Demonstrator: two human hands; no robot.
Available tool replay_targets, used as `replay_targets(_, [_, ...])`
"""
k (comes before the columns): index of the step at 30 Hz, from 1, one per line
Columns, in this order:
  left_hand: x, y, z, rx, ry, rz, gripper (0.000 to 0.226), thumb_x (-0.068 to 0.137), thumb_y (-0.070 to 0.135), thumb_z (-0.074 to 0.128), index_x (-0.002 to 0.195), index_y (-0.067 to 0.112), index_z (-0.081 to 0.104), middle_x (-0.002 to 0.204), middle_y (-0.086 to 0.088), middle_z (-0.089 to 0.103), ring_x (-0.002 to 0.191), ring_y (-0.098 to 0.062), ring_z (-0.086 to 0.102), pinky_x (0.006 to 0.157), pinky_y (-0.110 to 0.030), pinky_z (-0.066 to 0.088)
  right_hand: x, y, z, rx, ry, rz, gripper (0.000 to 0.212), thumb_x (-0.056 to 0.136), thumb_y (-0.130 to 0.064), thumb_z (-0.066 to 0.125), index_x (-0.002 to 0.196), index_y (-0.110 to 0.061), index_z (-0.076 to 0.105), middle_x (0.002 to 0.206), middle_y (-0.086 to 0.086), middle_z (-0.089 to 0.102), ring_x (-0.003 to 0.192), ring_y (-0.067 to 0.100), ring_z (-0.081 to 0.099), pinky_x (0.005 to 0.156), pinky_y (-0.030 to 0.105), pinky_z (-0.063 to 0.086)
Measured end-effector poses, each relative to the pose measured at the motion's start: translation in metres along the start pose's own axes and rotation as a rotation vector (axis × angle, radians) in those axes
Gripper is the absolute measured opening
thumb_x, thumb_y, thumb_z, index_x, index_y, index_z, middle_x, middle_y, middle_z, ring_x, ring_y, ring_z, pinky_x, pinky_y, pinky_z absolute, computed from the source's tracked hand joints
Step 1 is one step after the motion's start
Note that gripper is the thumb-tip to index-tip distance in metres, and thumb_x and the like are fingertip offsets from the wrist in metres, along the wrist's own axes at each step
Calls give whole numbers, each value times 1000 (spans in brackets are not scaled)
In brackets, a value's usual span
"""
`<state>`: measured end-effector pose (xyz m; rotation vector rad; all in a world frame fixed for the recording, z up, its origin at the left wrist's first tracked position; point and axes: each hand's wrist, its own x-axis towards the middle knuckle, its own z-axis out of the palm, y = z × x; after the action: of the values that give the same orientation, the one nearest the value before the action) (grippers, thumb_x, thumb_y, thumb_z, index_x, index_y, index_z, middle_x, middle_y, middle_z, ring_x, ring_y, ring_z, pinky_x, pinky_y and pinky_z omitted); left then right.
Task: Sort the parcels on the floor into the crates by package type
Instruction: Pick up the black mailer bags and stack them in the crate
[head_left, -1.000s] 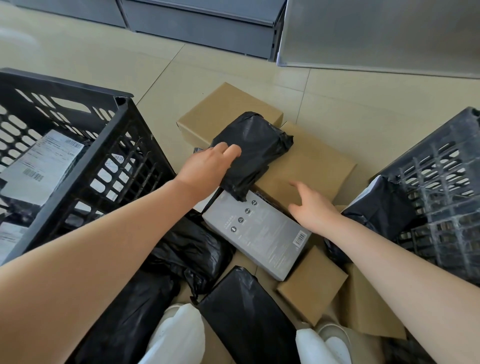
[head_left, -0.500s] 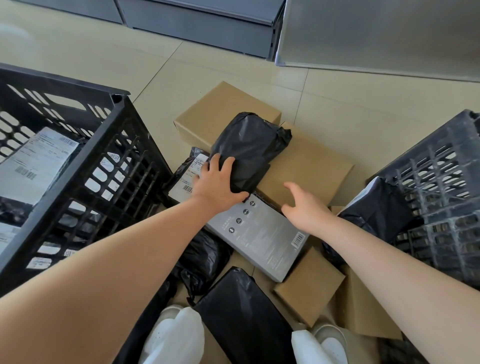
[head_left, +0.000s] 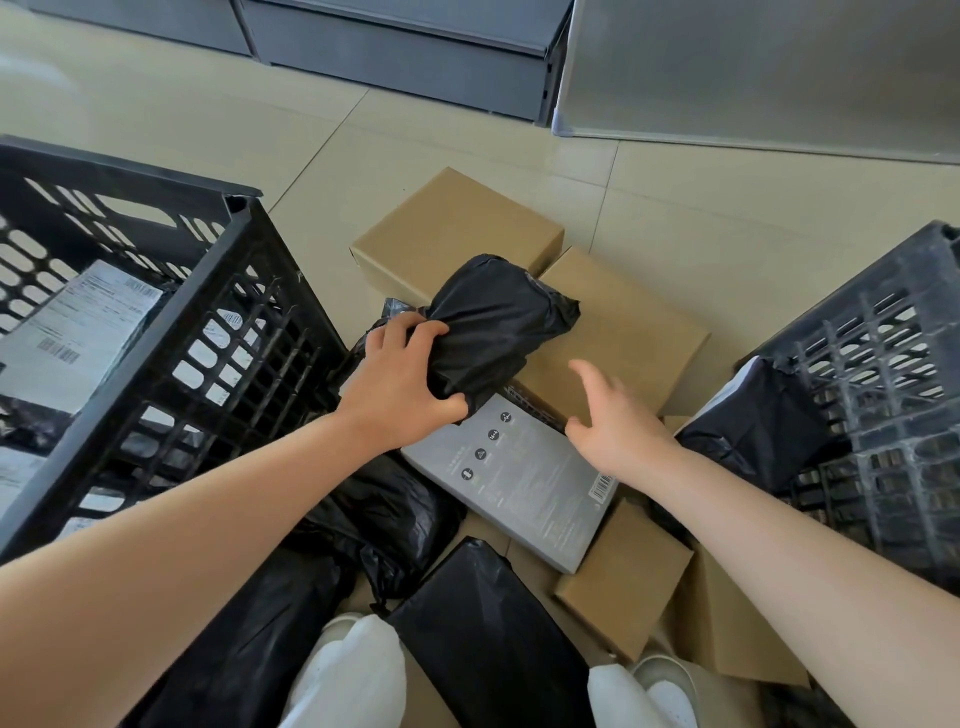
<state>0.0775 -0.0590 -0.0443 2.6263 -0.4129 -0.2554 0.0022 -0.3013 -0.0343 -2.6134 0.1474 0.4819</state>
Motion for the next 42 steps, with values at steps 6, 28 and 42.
replay_targets(6, [-31, 1, -19, -157, -22, 6, 74, 74, 47, 66, 140, 33, 38, 141, 14, 28, 135, -15, 23, 104, -30, 32, 1, -6, 3, -373, 230, -230, 89, 91, -25, 66, 159, -15, 9, 165, 18, 13, 149, 37, 23, 118, 48, 25])
replay_targets(28, [-31, -3, -44, -934, 6, -233, 64, 83, 67, 40, 141, 40, 34, 144, 10, 45, 122, 4, 46, 110, -35, 39, 1, -21, -26, 291, 128, -174, 53, 87, -31, 74, 135, -33, 52, 116, -12, 63, 107, 13, 59, 87, 32, 49])
replay_targets(42, [-42, 7, -14, -1111, -294, -315, 80, 69, 65, 64, 138, 38, 36, 141, 4, 51, 127, -13, 53, 110, -37, 42, -1, -24, -40, 1107, -117, 87, 33, 90, -31, 67, 121, -20, 67, 112, -3, 76, 103, 12, 72, 88, 27, 55])
